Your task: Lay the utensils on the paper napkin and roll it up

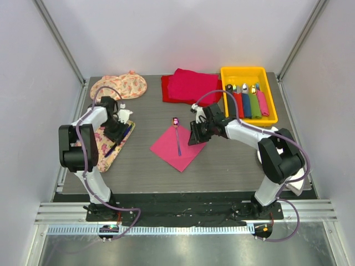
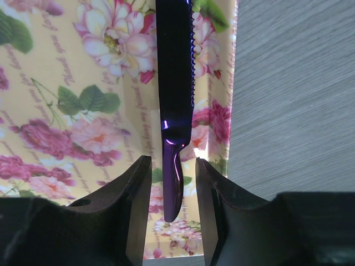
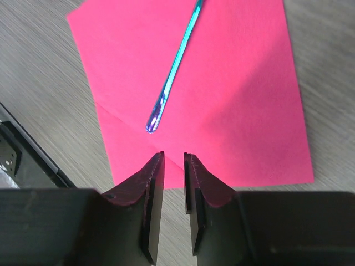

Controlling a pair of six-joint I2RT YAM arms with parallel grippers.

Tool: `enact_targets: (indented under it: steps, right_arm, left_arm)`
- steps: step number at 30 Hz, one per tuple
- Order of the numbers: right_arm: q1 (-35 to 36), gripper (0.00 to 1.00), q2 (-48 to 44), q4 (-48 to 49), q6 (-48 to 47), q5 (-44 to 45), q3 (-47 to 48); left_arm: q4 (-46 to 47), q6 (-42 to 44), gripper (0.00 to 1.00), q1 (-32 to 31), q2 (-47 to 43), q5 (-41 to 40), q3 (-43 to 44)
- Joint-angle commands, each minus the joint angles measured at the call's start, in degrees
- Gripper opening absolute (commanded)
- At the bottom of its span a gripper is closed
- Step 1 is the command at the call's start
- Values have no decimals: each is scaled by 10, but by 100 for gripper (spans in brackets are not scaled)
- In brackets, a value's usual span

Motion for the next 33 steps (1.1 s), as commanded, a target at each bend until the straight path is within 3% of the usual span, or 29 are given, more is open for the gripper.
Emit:
enact_targets:
  steps: [1,13,15,20,25,33]
  right_arm:
    - [3,29,-35,-6,-6,12,29]
    - [1,30,-40,-11,-2,19,41]
    - [2,33,-41,-13,-2,18,47]
    - [-2,52,-50,-15,-4,18,58]
    - [-10,69,-63,-19,-3,24,67]
    - [-17,72,-66,-19,6,34,75]
  left_arm:
    - [35,9,41,-7,9,-26,-9]
    - [80,-5,26,-36,18,-96,-50]
    - [83,-18,16,-38,23,-101,-50]
    - [63,-47,0,-36,26,-101,-27]
    - [12,-85,0,-28,-8,-71,35]
    - [-91,-202,0,-37,-55,55,164]
